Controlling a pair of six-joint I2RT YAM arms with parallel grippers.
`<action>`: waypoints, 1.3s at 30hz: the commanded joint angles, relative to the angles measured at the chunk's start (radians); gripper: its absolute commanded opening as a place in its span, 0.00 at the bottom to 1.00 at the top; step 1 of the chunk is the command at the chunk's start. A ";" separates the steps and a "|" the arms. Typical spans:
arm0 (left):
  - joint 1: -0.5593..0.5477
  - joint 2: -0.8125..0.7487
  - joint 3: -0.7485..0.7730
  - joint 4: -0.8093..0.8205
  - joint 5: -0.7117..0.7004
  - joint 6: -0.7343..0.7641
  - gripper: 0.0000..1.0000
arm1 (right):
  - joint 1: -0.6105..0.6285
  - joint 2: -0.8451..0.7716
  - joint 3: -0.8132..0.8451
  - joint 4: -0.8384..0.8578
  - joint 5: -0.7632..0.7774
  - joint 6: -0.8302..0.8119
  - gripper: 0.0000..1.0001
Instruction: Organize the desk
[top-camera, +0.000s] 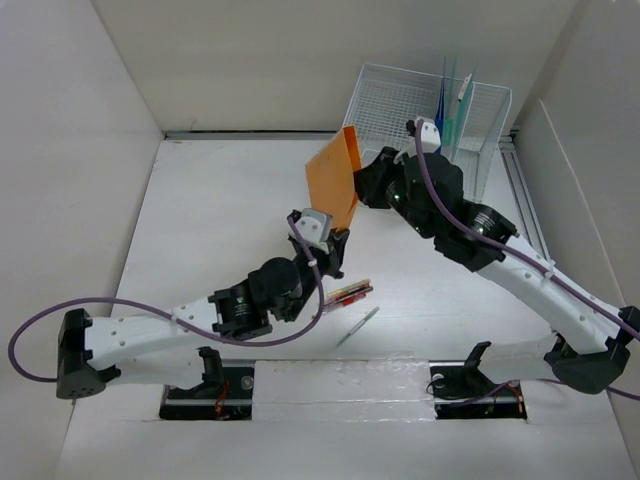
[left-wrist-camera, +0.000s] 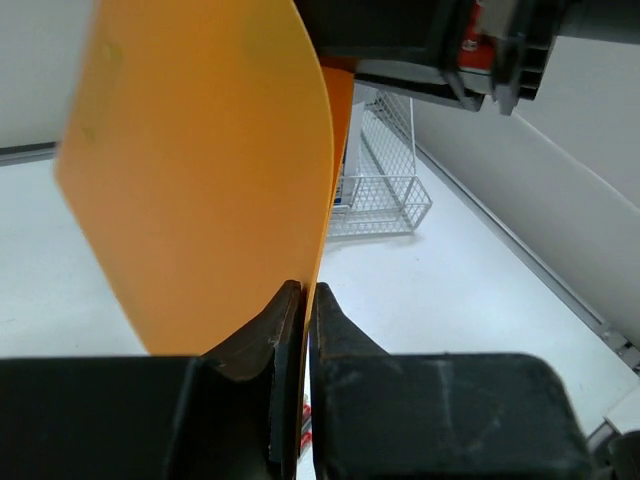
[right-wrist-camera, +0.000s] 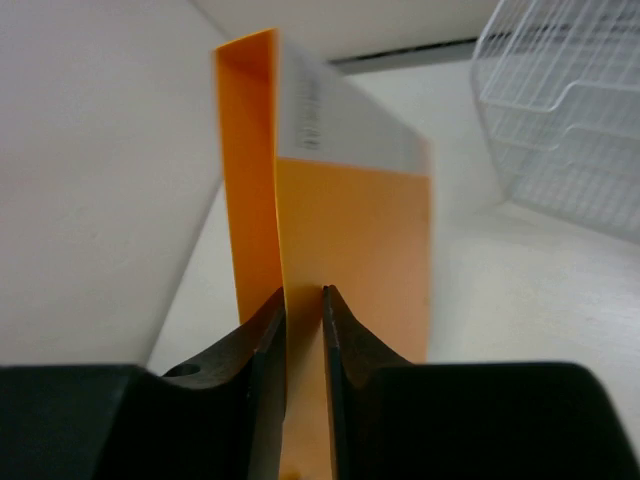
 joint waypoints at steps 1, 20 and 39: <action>0.017 -0.143 -0.062 0.093 0.010 -0.011 0.00 | -0.033 -0.091 -0.036 0.086 -0.124 0.019 0.26; 0.017 -0.275 0.138 -0.208 0.199 0.078 0.00 | -0.353 -0.361 -0.429 0.427 -0.751 -0.308 1.00; 0.017 -0.349 0.287 -0.233 0.395 0.050 0.00 | -0.470 -0.159 -0.681 1.066 -1.521 -0.264 1.00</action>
